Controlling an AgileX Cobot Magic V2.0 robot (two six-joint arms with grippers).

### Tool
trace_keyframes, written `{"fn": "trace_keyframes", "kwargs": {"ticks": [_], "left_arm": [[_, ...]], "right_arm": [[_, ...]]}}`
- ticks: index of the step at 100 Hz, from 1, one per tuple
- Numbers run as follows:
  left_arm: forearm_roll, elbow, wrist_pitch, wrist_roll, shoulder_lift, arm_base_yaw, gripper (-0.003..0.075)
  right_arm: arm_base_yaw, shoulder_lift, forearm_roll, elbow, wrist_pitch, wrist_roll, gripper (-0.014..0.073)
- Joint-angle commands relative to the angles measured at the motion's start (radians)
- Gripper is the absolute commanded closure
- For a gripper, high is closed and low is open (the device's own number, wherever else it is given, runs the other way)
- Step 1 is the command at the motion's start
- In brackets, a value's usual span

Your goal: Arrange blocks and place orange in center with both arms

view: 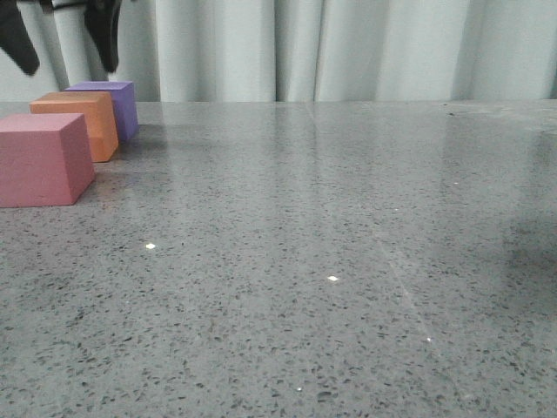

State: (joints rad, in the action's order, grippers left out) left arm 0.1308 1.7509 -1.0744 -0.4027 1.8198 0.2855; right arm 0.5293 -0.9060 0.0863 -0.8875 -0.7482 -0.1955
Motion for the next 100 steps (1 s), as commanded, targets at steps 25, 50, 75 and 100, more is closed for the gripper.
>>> {"fn": "trace_keyframes", "kwargs": {"ticks": [25, 50, 75, 100], "left_arm": [[0.034, 0.023, 0.059, 0.017, -0.231, 0.043, 0.0242], [0.038, -0.124, 0.13, 0.026, -0.4, 0.046, 0.0332], [0.035, -0.403, 0.364, 0.043, -0.655, 0.046, 0.0429], [0.035, -0.683, 0.562, 0.083, -0.889, 0.046, 0.0573]], "right_arm": [[-0.001, 0.049, -0.032, -0.017, 0.094, 0.011, 0.0013], [-0.001, 0.168, -0.066, 0.089, 0.212, 0.011, 0.0013], [-0.001, 0.305, -0.077, 0.208, 0.303, 0.011, 0.0013], [-0.001, 0.361, -0.086, 0.243, 0.295, 0.011, 0.0345]]}}
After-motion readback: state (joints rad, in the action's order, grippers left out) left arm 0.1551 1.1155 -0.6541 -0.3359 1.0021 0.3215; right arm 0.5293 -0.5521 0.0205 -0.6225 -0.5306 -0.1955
